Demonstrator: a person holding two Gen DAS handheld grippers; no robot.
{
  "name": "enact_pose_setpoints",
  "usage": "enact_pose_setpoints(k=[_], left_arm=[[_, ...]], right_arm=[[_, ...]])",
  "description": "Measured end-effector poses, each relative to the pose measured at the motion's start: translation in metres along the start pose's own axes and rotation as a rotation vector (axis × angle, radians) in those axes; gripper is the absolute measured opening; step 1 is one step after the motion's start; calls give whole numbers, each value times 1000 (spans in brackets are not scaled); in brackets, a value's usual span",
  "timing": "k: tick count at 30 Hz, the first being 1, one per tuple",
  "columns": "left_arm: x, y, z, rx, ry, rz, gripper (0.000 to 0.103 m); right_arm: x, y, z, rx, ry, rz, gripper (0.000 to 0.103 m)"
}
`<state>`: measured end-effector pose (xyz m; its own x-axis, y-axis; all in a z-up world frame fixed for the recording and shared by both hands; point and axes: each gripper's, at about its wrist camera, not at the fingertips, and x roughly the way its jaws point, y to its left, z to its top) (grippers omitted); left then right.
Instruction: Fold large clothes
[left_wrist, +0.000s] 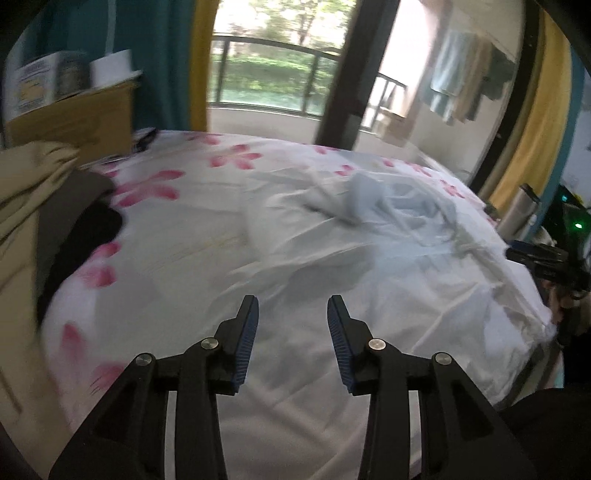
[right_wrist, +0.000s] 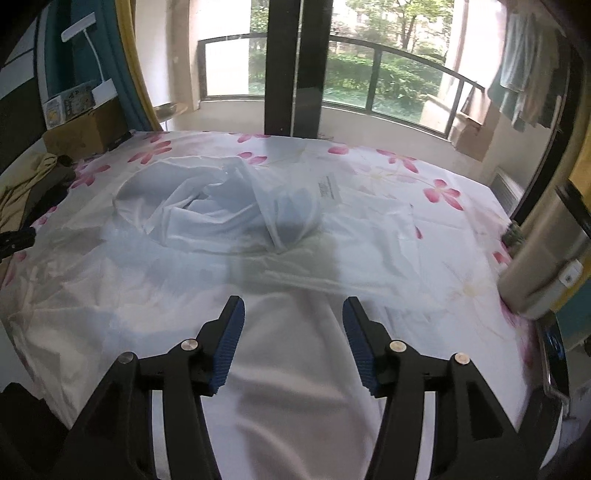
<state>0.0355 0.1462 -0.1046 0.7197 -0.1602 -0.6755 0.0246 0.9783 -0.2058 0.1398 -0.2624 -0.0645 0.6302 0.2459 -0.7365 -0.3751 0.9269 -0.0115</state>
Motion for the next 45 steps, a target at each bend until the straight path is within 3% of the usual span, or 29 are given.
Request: enact_pose_setpoints(k=[7,10,15,21,30,35,40,41,43,45], left_arm=[[-21,27,-36,-77,-5,114,41],[-28,29,-48,-96,-21,122,41],[-31,22,-64,-40,-6,225,53],[-31,17,-80,-59,52,165,53],[-34,2,-93,22,68,245,53],[-37,-2,-97,45,74,249,53],[-39,-12,-102,61,84,241,53],[-39,-14,-103,67,84,239,48],[-40,-19,-104,79,81,221,32],[-39,-21,-103,80,83,201,7]], right_arm=[[-16,-16,-28,50,11,-53,56],[-15,-22,-41,66,38,-74,56],[-21,-33,-65,87,81,-106,56],[-32,-61,-96,153,118,-165,56],[-52,-100,-132,252,125,-226,56],[-58,-107,-150,298,105,-195,56],[-65,-90,-161,257,79,-172,56],[-65,-85,-162,247,76,-163,51],[-67,-77,-163,221,69,-147,30],[-67,-67,-161,193,73,-121,9]])
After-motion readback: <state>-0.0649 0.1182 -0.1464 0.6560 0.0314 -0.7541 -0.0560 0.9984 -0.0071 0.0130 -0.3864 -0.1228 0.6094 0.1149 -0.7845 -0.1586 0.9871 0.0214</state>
